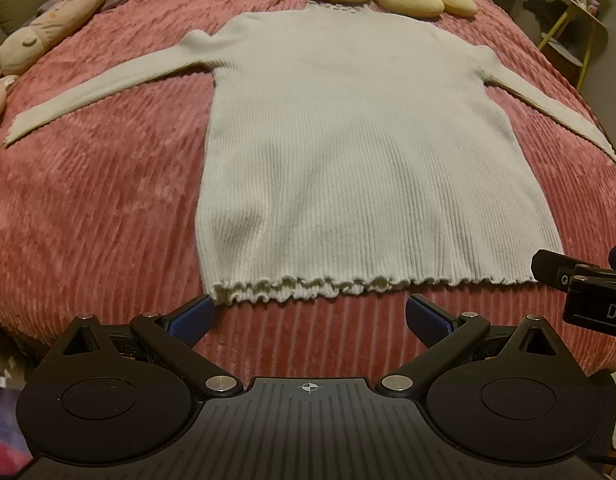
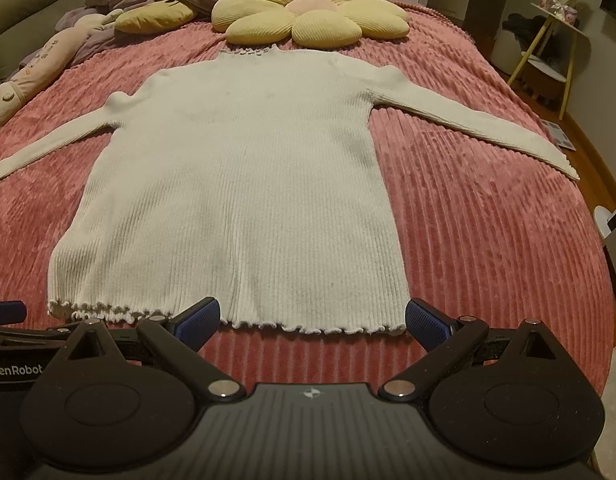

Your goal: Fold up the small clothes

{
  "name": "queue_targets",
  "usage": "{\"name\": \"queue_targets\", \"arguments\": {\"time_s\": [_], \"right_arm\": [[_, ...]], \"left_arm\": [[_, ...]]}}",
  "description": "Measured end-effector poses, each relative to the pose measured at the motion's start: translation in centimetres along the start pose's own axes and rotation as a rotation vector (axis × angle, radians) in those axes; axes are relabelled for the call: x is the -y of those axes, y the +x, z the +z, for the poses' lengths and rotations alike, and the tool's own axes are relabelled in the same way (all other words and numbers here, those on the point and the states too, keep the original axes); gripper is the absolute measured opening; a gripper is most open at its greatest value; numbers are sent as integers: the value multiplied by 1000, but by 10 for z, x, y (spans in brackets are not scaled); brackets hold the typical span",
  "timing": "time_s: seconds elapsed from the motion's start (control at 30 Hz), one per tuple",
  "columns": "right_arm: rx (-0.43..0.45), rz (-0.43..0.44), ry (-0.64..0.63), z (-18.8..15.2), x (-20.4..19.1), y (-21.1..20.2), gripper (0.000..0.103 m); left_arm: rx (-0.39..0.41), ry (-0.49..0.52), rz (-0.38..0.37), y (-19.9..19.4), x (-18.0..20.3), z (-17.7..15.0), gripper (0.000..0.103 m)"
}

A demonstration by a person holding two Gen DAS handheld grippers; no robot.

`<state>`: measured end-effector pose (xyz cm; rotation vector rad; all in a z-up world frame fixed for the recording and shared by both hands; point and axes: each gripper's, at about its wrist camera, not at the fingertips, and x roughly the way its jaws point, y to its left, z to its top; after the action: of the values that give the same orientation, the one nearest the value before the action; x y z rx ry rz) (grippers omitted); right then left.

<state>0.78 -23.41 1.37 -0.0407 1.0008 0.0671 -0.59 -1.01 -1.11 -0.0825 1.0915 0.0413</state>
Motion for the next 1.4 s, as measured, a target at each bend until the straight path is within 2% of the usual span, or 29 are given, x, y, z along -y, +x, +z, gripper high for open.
{"name": "queue_targets", "arguments": {"time_s": [1.4], "right_arm": [[7,36,4,2,2,-1,99]], "left_arm": [[-20,-1,-4,3,6,2,103]]}}
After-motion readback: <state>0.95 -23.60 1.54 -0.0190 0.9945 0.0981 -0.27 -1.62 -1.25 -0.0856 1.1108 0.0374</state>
